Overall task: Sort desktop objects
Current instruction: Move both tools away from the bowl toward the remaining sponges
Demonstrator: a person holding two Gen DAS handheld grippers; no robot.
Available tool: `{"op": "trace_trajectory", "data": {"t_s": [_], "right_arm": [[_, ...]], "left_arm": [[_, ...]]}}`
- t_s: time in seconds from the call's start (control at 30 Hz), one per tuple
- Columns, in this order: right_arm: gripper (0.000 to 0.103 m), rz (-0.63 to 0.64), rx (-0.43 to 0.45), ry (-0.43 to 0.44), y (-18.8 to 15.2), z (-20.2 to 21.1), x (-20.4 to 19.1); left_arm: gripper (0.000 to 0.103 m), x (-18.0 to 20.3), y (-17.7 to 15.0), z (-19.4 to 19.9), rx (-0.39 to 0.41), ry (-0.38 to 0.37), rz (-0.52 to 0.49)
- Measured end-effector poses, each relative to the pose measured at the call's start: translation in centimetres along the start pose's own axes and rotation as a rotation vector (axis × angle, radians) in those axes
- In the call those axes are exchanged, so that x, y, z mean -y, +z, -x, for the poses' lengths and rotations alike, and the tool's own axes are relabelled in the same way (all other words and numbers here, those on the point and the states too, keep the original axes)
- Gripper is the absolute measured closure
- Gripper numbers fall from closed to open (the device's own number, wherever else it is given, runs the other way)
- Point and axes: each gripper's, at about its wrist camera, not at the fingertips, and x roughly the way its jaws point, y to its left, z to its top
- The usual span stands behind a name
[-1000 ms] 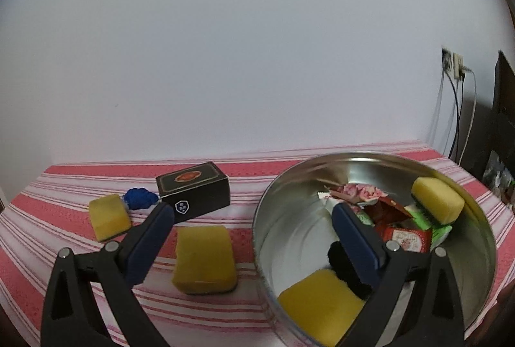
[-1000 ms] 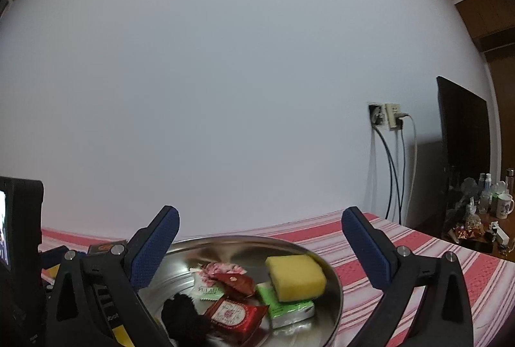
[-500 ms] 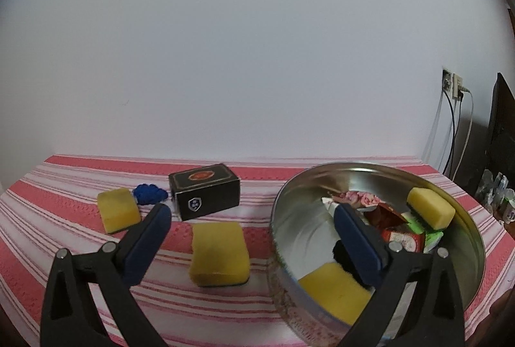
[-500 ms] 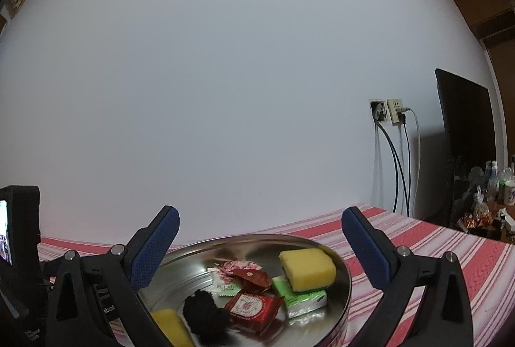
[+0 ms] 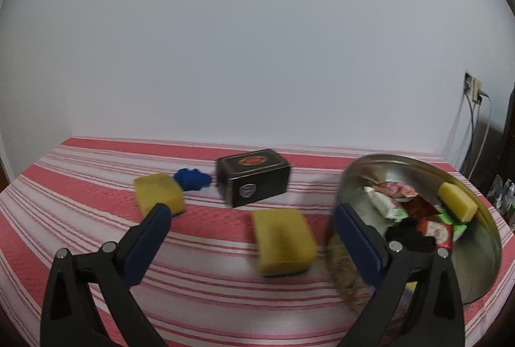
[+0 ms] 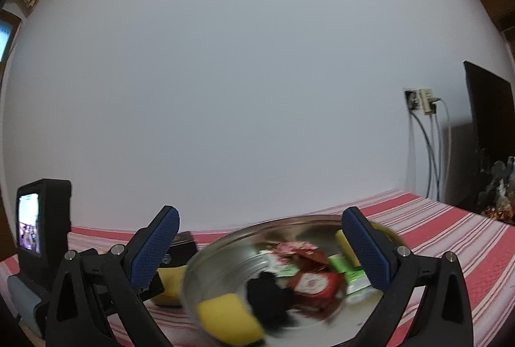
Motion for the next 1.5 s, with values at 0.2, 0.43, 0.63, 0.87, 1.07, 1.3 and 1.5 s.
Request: {"op": "trace_trajectory", "data": {"t_s": [0.2,0.43,0.63,0.87,1.07,1.3,1.5], "right_arm": [[0.001,0.036,-0.037,0.076,-0.5,-0.2,-3.2],[0.001,0.106,-0.128,0.167,-1.4,-1.9,-6.9],[0.001,0.126,-0.233,0.248,-2.5,-3.9,-10.0],[0.001,0.183,-0.425,0.251,-4.4,-8.0,-14.4],[0.001,0.259,-0.581,0.161,-6.4,-12.4,-17.6],[0.005,0.231,-0.734,0.049,-8.4,-16.2,-18.1],[0.005,0.178,-0.740,-0.039,-8.4,-15.9,-18.0]], "left_arm": [[0.001,-4.0,0.6,-0.8,0.003,0.095,0.007],[0.001,-9.4,1.3,-2.9,-0.049,0.177,0.108],[0.001,-13.1,2.0,-5.5,-0.098,0.262,0.143],[0.001,-17.8,1.2,-5.9,-0.148,0.254,0.346],[0.001,-19.2,0.9,-6.1,-0.185,0.324,0.362],[0.001,-19.6,0.8,-6.3,-0.202,0.313,0.397],[0.001,-19.0,0.7,-6.1,-0.217,0.293,0.385]]}}
